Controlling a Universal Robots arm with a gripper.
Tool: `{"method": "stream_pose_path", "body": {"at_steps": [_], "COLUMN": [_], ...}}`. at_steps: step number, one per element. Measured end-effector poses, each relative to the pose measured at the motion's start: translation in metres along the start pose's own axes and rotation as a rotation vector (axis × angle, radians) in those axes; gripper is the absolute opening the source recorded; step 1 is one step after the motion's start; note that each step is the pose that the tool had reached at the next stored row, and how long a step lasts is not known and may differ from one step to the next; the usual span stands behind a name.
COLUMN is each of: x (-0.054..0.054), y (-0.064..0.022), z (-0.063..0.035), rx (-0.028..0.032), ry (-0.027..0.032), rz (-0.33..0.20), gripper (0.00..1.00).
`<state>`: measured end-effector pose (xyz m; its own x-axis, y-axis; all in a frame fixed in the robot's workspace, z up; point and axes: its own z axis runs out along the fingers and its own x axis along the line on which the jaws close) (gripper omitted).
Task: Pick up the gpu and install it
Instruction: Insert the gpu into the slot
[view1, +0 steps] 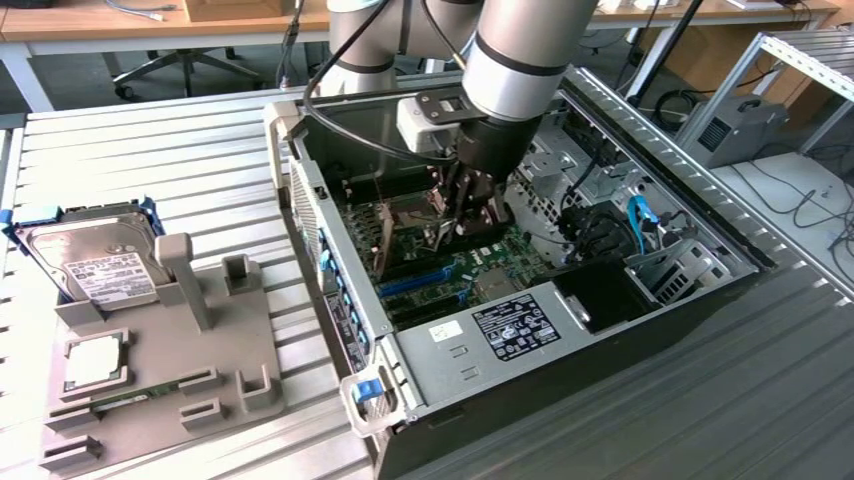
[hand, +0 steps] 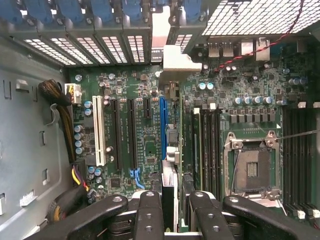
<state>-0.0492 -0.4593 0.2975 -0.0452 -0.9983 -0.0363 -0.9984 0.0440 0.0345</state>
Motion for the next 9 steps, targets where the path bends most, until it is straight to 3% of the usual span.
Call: {"method": "stream_pose_path", "body": {"at_steps": [9], "x": [0.0002], "y": [0.0034], "z": [0.0029], "rx": [0.0], "ry": [0.0001], "rz": [0.0], "gripper": [0.26]}}
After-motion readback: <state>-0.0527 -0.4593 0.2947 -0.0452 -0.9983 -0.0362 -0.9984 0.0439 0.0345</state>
